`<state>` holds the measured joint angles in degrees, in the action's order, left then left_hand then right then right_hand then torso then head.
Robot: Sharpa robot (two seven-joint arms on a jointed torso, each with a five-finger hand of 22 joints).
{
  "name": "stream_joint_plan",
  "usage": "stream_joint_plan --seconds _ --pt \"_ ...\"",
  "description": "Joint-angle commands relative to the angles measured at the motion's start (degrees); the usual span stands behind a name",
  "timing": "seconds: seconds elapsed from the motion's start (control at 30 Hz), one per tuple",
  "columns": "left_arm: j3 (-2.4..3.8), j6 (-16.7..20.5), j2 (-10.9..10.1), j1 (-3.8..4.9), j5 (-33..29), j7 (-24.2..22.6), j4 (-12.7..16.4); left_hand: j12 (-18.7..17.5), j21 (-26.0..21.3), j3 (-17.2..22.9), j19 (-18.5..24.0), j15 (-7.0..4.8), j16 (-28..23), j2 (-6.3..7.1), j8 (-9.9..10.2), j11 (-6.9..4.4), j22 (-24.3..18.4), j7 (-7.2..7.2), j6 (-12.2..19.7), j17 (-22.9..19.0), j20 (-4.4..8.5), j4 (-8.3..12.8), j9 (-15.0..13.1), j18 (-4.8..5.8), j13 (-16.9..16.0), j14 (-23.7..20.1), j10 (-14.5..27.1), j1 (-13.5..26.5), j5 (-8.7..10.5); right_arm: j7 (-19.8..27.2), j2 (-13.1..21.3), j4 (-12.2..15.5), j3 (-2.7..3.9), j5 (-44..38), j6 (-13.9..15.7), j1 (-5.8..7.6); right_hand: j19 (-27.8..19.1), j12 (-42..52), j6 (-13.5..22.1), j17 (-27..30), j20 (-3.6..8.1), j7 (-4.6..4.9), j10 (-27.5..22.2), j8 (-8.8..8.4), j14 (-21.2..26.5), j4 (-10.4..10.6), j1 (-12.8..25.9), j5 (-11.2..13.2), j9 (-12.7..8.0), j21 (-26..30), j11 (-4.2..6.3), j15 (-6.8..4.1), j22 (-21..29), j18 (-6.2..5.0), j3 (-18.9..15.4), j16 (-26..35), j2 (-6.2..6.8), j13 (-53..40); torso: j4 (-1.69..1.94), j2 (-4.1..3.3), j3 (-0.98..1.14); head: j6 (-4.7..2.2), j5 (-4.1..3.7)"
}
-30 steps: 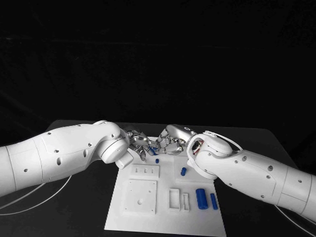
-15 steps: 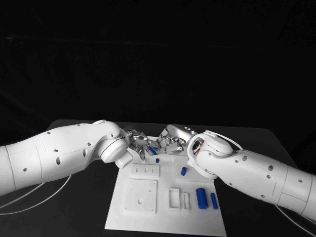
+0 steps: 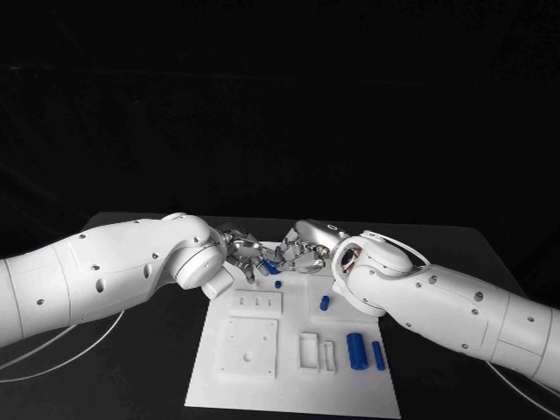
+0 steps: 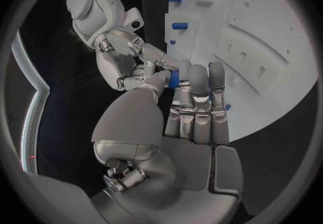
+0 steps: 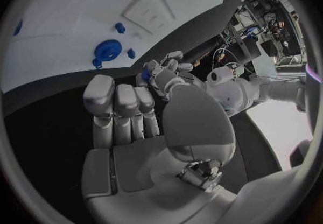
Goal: Assemble the parts on the task board
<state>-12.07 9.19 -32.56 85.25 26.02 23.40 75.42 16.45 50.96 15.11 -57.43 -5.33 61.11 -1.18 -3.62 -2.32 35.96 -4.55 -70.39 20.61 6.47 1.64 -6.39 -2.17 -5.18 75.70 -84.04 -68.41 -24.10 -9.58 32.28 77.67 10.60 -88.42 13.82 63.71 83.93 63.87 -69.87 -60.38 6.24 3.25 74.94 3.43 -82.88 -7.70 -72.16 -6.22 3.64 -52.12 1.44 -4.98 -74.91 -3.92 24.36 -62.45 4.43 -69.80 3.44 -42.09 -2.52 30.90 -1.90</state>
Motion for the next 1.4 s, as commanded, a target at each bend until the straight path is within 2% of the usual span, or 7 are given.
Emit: stream_joint_plan --seconds 0.03,0.4,0.73,0.83,1.1,1.27,1.4 --pt "0.05 -1.1 -0.2 0.10 0.2 -0.6 0.1 0.9 0.6 0.7 0.0 -0.52 1.2 0.00 -0.3 -0.59 0.6 3.71 -6.1 0.2 0.41 1.1 0.1 0.85 -0.3 -0.2 -2.4 -0.6 0.65 -1.3 0.5 -0.6 -0.07 -1.0 -0.6 -0.11 1.9 -0.3 -0.1 0.0 0.23 0.27 -0.1 0.16 -0.1 -0.1 0.5 -0.4 0.0 0.3 0.09 -0.31 -6.3 0.11 -0.3 0.3 0.33 0.1 -0.04 -0.04 0.05 -0.02 -0.09" --pt "-0.04 -0.4 -0.4 0.09 2.4 -0.5 0.2 3.5 2.1 0.3 -0.3 -0.97 4.4 -0.12 -0.3 -1.00 2.2 3.98 -6.8 0.3 0.86 1.2 0.4 0.77 -1.6 0.1 -2.3 -1.2 2.16 -0.5 2.7 0.8 -0.07 0.3 0.5 -0.33 1.8 -1.5 2.1 0.9 0.07 0.68 -0.7 0.13 0.1 2.3 1.2 -1.2 -0.1 1.3 -0.13 -0.11 -6.1 -0.16 -3.2 1.2 2.34 1.2 -0.04 -0.02 0.09 0.16 -0.02" --pt "-0.18 -0.8 -0.7 0.08 6.8 0.6 0.3 7.9 3.5 -0.7 -1.7 -1.76 6.5 -0.41 -0.2 -1.68 3.3 4.57 -8.1 0.6 1.66 1.1 0.2 0.81 -3.0 2.7 -2.7 -1.3 4.50 -0.1 7.5 3.0 0.26 1.9 2.5 -1.05 1.9 -1.9 3.0 1.3 -0.21 0.96 -1.1 0.12 0.1 4.1 0.1 -2.5 -0.1 2.1 -0.20 0.07 -6.1 -0.51 -5.1 1.6 3.03 1.8 -0.18 0.04 0.13 0.65 0.38" --pt "-0.29 -1.1 -0.8 0.08 8.6 1.4 0.4 10.8 3.7 -1.1 -2.3 -1.89 6.7 -0.69 -0.2 -1.55 3.3 4.69 -8.3 1.2 1.76 1.3 0.3 0.78 -3.6 3.8 -2.8 -1.2 4.78 0.0 9.0 3.1 0.78 3.5 3.1 -1.12 2.0 -2.0 2.9 1.4 -0.21 0.92 -1.1 0.13 0.1 4.3 -0.1 -3.2 -0.1 2.3 -0.17 0.05 -6.0 -0.53 -5.1 1.7 3.21 2.0 -0.19 0.04 0.10 0.87 0.43" --pt "-1.47 -1.8 -0.6 -0.04 13.3 3.8 0.9 14.9 4.4 -1.6 -3.1 -2.31 7.8 -1.14 -0.2 -1.73 3.8 4.97 -9.2 4.3 2.10 1.1 0.5 0.69 -4.7 4.7 -2.8 -0.8 5.06 0.5 11.7 3.1 2.95 8.0 4.1 -1.15 1.9 -2.4 2.9 1.7 -0.19 0.94 -1.4 0.11 0.2 4.5 0.0 -4.9 -0.1 2.9 -0.16 0.03 -5.9 -0.60 -5.1 2.0 3.42 2.4 -0.11 0.14 0.15 1.98 0.36" --pt "-1.71 -2.4 -0.3 -0.69 16.1 4.9 0.9 16.7 5.0 -1.7 -3.5 -2.61 8.4 -1.63 -0.2 -2.04 4.2 5.41 -10.4 5.6 2.39 0.3 0.3 0.66 -5.1 5.3 -2.8 0.0 5.09 0.7 12.3 3.0 4.24 9.6 4.3 -1.10 1.9 -2.7 2.9 1.8 -0.20 0.94 -1.5 0.12 0.2 4.6 0.2 -5.2 -0.1 3.2 -0.16 0.04 -5.8 -0.65 -5.2 2.2 3.50 2.6 -0.06 0.19 0.21 2.72 0.29" --pt "-1.76 -2.7 0.1 -1.44 18.4 5.3 0.7 17.7 5.4 -1.6 -3.7 -2.68 9.0 -2.05 -0.2 -2.15 4.5 5.53 -10.9 6.2 2.45 0.0 0.1 0.59 -5.4 5.3 -2.8 0.4 5.00 0.8 12.2 3.0 4.72 10.0 4.4 -1.02 1.8 -2.8 3.0 2.0 -0.21 0.95 -1.6 0.11 0.3 4.6 0.2 -5.3 -0.1 3.4 -0.16 0.04 -5.8 -0.67 -5.3 2.4 3.53 2.7 0.03 0.17 0.17 3.08 0.28"
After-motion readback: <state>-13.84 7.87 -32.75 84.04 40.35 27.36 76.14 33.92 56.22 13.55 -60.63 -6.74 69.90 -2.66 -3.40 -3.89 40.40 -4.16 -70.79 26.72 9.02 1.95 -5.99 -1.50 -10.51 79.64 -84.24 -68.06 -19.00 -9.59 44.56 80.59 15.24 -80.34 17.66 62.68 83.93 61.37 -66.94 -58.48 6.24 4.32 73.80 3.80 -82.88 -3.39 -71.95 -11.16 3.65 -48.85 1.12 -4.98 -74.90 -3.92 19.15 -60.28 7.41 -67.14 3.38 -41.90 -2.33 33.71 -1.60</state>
